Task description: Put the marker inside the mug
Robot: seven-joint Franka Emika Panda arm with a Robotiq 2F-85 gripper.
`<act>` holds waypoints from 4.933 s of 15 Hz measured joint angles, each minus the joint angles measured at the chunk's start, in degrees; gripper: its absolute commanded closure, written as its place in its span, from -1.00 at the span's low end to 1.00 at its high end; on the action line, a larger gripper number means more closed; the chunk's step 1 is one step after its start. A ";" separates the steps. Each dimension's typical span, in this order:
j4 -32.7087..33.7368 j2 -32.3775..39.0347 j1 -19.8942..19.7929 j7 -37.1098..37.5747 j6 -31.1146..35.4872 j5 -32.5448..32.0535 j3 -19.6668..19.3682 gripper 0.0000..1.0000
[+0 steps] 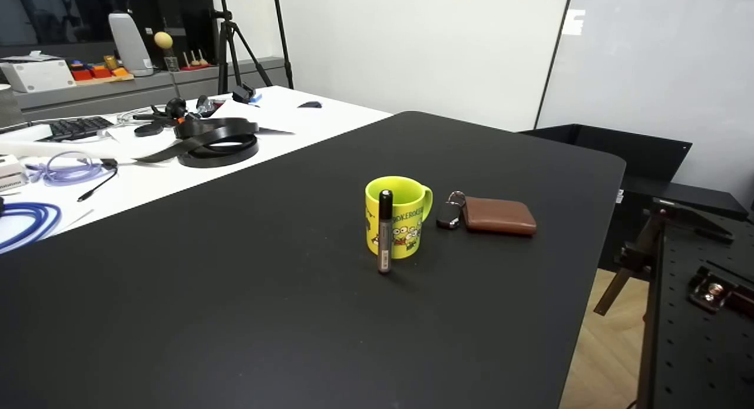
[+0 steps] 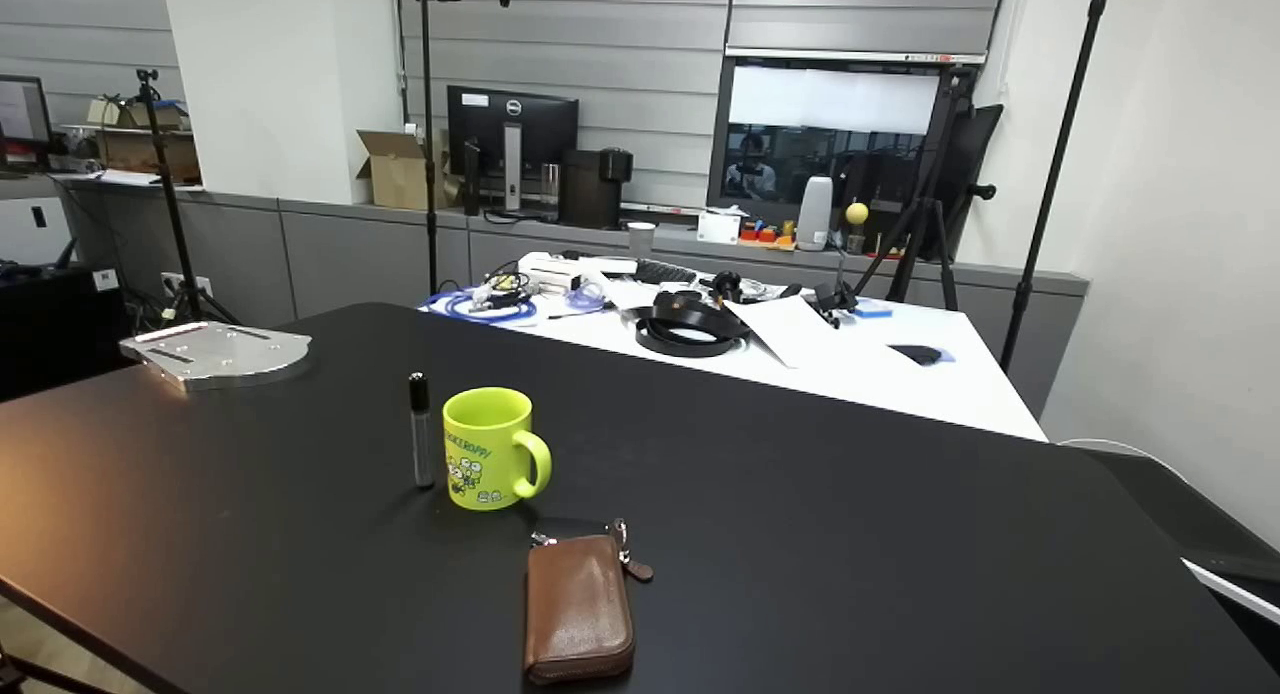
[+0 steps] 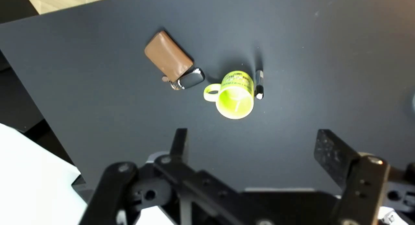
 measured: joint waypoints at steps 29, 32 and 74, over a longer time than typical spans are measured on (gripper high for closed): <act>-6.45 43.65 -1.47 -13.54 39.09 -7.80 -6.40 -1.00; -3.00 48.75 -0.19 -17.46 39.23 -6.69 -8.16 -1.00; 6.29 52.02 7.07 -16.59 41.93 -12.42 -12.83 0.89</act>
